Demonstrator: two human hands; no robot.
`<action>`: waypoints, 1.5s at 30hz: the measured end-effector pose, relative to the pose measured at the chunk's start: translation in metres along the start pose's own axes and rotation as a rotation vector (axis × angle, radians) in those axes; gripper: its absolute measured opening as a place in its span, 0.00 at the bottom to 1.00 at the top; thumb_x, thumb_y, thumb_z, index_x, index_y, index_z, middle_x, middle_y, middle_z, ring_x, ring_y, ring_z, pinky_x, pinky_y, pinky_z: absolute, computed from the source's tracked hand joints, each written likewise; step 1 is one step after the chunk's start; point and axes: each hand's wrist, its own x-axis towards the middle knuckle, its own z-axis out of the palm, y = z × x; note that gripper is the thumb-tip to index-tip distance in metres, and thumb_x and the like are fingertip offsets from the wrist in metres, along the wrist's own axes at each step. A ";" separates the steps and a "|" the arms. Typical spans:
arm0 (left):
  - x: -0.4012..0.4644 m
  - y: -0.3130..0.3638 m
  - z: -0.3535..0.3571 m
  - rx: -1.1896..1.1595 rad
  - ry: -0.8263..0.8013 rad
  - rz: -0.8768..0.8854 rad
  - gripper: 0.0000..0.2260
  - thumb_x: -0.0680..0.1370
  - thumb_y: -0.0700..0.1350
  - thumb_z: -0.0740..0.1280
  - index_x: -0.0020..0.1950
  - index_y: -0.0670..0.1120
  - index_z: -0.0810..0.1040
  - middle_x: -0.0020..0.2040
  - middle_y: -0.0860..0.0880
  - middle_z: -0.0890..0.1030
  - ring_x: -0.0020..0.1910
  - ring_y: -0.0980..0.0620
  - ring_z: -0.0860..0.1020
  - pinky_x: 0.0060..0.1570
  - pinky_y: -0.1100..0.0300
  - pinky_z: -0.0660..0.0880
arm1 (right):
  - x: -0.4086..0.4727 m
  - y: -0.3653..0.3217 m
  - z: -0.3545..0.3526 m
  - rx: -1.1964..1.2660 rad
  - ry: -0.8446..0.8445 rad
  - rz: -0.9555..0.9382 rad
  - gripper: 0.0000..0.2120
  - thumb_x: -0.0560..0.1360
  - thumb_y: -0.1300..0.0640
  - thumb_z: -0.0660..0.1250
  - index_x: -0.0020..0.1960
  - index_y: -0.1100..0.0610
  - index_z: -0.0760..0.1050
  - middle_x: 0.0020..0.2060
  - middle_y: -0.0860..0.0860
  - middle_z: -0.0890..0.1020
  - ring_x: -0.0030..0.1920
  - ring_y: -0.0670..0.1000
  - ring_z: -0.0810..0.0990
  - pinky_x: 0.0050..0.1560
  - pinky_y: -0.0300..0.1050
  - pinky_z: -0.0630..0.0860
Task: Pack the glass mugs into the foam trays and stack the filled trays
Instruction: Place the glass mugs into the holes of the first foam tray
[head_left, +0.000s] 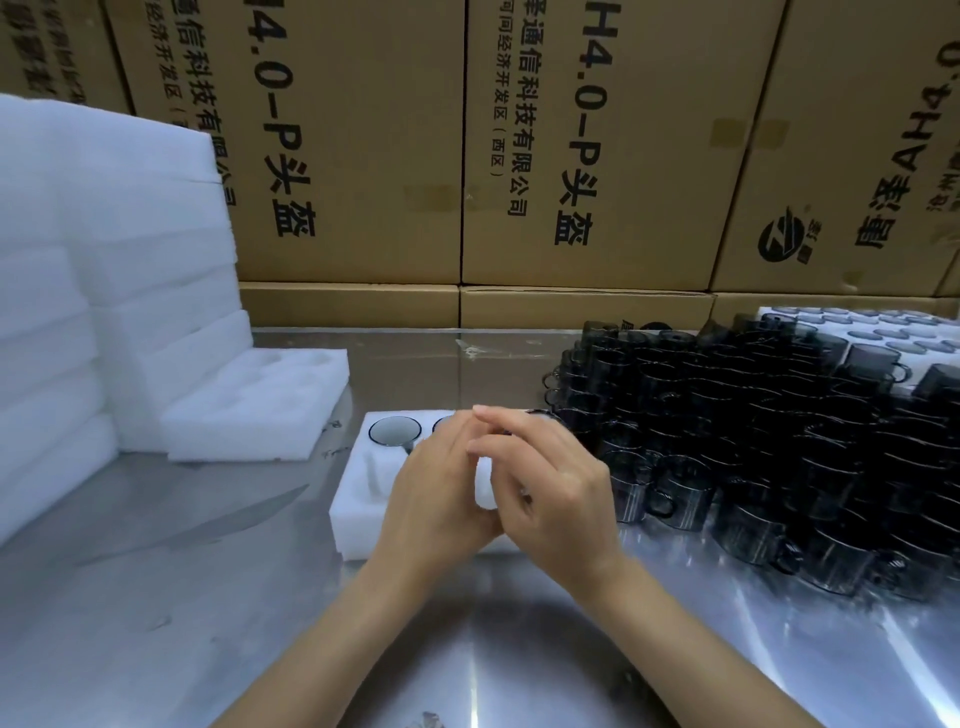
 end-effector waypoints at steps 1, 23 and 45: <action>0.000 -0.001 -0.004 -0.028 -0.026 0.009 0.18 0.65 0.56 0.63 0.53 0.54 0.74 0.49 0.60 0.77 0.50 0.59 0.75 0.44 0.62 0.73 | 0.001 0.000 0.000 0.027 -0.006 0.013 0.11 0.70 0.71 0.66 0.46 0.60 0.82 0.53 0.52 0.83 0.47 0.53 0.81 0.46 0.47 0.77; -0.022 -0.079 -0.081 -0.295 -0.260 -0.405 0.47 0.55 0.63 0.75 0.70 0.65 0.56 0.70 0.67 0.62 0.68 0.70 0.61 0.63 0.69 0.60 | 0.033 -0.039 0.057 0.217 -0.597 0.932 0.28 0.61 0.31 0.71 0.49 0.47 0.65 0.42 0.38 0.75 0.46 0.43 0.76 0.40 0.41 0.72; -0.053 -0.066 -0.090 0.061 -0.124 -0.081 0.37 0.70 0.58 0.68 0.76 0.55 0.56 0.75 0.63 0.59 0.74 0.64 0.56 0.71 0.68 0.54 | 0.014 -0.040 0.048 0.088 -0.612 0.460 0.34 0.74 0.35 0.60 0.74 0.49 0.59 0.70 0.42 0.67 0.69 0.42 0.60 0.64 0.37 0.57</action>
